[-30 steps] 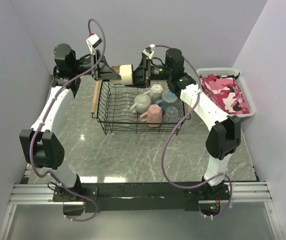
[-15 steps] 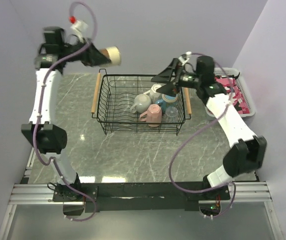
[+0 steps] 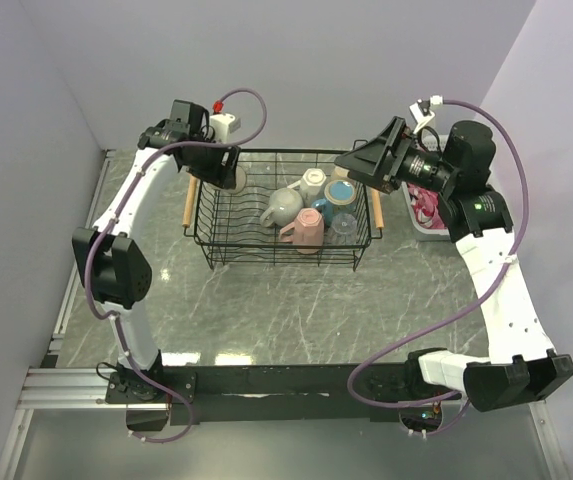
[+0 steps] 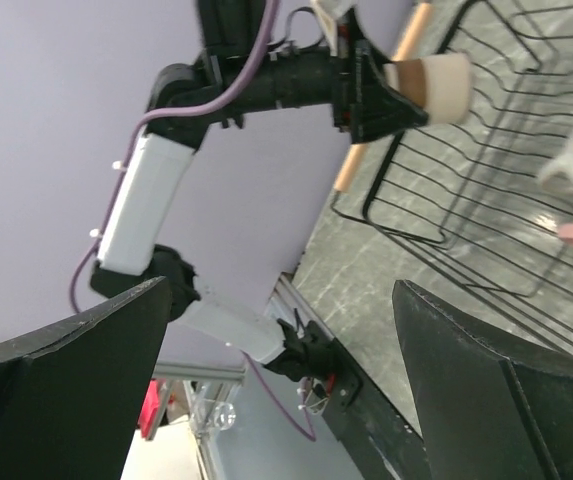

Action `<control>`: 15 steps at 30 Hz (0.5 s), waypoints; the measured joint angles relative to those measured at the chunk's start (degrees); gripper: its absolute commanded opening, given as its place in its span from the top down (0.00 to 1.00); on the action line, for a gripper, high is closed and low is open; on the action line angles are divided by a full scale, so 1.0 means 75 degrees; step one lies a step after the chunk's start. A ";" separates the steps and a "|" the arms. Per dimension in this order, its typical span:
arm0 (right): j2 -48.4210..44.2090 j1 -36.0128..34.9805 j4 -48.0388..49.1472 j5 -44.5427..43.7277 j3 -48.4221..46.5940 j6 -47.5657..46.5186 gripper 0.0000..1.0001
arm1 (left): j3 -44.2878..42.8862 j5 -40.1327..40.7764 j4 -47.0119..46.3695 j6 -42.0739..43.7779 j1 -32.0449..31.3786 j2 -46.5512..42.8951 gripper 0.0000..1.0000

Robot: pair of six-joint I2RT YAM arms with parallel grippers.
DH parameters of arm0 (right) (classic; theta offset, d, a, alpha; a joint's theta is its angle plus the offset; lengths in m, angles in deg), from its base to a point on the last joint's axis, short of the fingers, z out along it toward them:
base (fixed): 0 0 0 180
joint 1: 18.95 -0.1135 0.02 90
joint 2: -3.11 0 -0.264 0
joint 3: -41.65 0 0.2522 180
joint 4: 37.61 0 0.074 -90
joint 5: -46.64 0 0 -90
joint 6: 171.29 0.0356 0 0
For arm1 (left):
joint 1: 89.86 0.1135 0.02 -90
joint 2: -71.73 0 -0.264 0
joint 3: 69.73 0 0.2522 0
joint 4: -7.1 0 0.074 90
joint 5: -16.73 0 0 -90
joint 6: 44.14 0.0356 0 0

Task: Load the cups into the dish rack

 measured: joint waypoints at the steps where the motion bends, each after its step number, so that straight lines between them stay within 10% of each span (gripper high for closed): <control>1: -0.0015 0.0038 -0.0064 -0.0026 0.0026 -0.0050 0.00 | 0.0017 0.0230 -0.0023 0.0061 -0.0009 0.0006 0.99; 15: -0.0140 0.0329 -0.0705 -0.0172 0.0358 -0.0391 0.00 | 0.1046 0.2063 -0.0708 0.0609 -0.0868 0.1221 0.99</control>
